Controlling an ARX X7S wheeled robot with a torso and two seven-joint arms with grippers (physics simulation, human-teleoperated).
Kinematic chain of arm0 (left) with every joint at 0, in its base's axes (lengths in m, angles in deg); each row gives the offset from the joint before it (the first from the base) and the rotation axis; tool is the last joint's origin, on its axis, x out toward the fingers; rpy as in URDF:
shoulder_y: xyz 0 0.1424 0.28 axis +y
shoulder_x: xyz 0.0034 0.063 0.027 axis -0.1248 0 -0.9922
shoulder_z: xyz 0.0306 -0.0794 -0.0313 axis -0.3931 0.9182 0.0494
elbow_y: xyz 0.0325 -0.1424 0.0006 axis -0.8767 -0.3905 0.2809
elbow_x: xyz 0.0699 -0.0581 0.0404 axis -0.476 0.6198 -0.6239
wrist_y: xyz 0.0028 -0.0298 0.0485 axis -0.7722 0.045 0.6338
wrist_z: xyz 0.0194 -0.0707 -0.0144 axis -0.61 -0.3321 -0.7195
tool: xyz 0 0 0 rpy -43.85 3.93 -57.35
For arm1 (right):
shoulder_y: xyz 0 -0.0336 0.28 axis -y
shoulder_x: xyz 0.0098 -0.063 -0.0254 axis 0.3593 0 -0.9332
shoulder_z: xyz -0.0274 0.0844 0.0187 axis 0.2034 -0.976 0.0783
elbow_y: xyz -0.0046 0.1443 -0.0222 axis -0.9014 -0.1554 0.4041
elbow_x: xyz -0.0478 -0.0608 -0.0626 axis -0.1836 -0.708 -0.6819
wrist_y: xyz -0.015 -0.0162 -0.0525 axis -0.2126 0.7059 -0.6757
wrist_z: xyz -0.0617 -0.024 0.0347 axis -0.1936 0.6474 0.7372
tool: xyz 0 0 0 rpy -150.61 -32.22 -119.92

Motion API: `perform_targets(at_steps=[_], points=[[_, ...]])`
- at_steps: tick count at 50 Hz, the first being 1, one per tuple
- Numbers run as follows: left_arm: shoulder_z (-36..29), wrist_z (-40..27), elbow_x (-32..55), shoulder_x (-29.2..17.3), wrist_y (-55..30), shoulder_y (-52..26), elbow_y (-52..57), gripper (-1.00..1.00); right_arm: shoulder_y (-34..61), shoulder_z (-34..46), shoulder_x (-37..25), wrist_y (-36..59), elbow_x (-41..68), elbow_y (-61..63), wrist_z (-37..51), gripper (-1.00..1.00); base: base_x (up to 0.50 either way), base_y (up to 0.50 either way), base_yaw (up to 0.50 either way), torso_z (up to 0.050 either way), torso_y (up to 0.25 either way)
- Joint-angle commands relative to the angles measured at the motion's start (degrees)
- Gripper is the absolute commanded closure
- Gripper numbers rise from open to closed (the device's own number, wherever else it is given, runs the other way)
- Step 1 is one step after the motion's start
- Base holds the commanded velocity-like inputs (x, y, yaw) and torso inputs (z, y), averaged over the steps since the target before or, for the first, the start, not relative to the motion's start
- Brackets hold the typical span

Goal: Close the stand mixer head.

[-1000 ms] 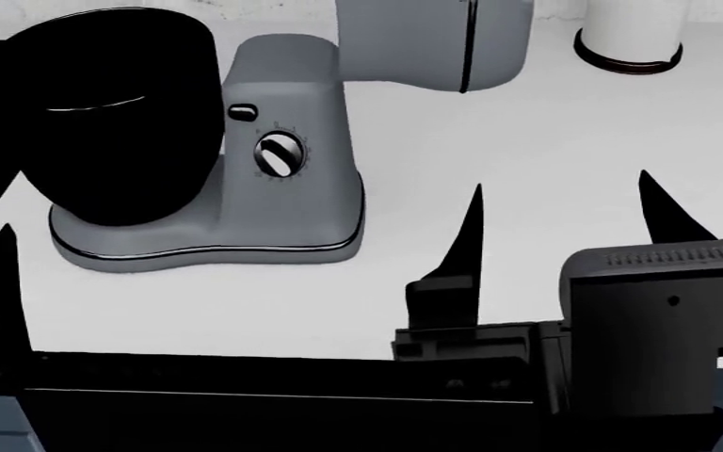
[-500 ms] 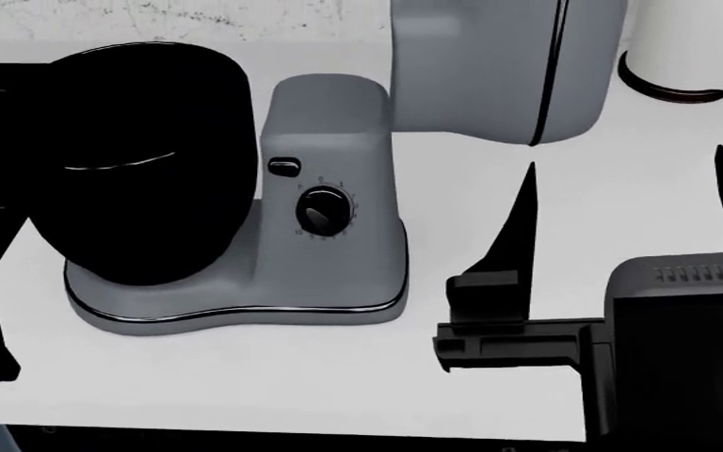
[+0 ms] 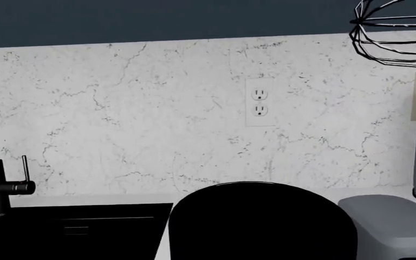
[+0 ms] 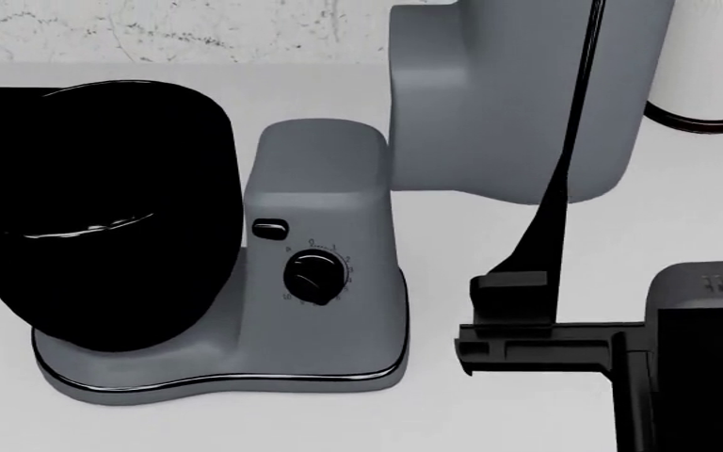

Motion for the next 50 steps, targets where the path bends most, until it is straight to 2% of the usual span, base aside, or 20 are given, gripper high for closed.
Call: perform_targets(at_steps=[1,5,9,10,12,15,19,23,28,36,50], points=[[1.13,-9.99,12.24,-3.82,3.15,-2.64,-1.76,-1.0,2.37,-6.38,-4.27,-1.4,15.46,0.03,9.94,-1.0,0.0,0.0,0.0,0.0,0.0],[0.55,-12.47,15.3,-5.48,4.6,-3.06,-1.89,-1.0,6.39,-10.2,-13.55,-4.32,31.74,0.14,21.68,-1.0,0.0,0.0,0.0,0.0,0.0],[0.62,-11.43,14.23,-4.84,4.44,-2.29,-1.59,-1.0,7.14,-12.83,-17.43,-6.69,37.42,-2.18,23.17,-1.0,0.0,0.0,0.0,0.0,0.0],[0.55,-10.8,13.46,-4.46,4.11,-1.95,-1.45,-1.0,9.5,-11.57,-19.21,-7.46,39.94,-2.87,24.77,-1.0,0.0,0.0,0.0,0.0,0.0],[0.1,-10.34,12.87,-4.13,3.94,-1.98,-1.6,-1.0,20.59,-2.63,-24.61,-5.49,44.25,-5.57,29.32,-1.0,0.0,0.0,0.0,0.0,0.0],[0.24,-10.77,13.73,-4.8,4.49,-1.87,-1.53,-1.0,29.73,2.87,-25.44,-3.83,46.01,-9.94,28.88,-1.0,0.0,0.0,0.0,0.0,0.0],[1.4,-9.75,12.89,-4.96,4.67,-0.76,-1.48,-1.0,38.63,10.73,-21.68,0.87,43.85,-16.83,26.22,-1.0,0.0,0.0,0.0,0.0,0.0],[0.33,-11.01,13.79,-5.16,5.17,-1.16,-1.54,-1.0,46.78,14.87,-19.61,5.15,40.98,-22.82,23.56,-1.0,0.0,0.0,0.0,0.0,0.0],[2.11,-9.57,13.35,-5.47,5.54,0.7,-1.32,-1.0,56.4,20.96,-18.14,11.57,39.01,-31.2,22.57,-1.0,0.0,0.0,0.0,0.0,0.0],[3.17,-11.19,15.99,-7.47,7.29,1.35,-1.07,-1.0,63.95,24.71,-16.05,15.9,29.15,-36.75,12.28,-1.0,0.0,0.0,0.0,0.0,0.0],[0.75,-13.95,17.83,-8.69,8.49,0.31,-1.28,-1.0,64.65,34.52,-14.52,13.31,13.87,-45.01,-3.47,-1.0,0.0,0.0,0.0,0.0,0.0]])
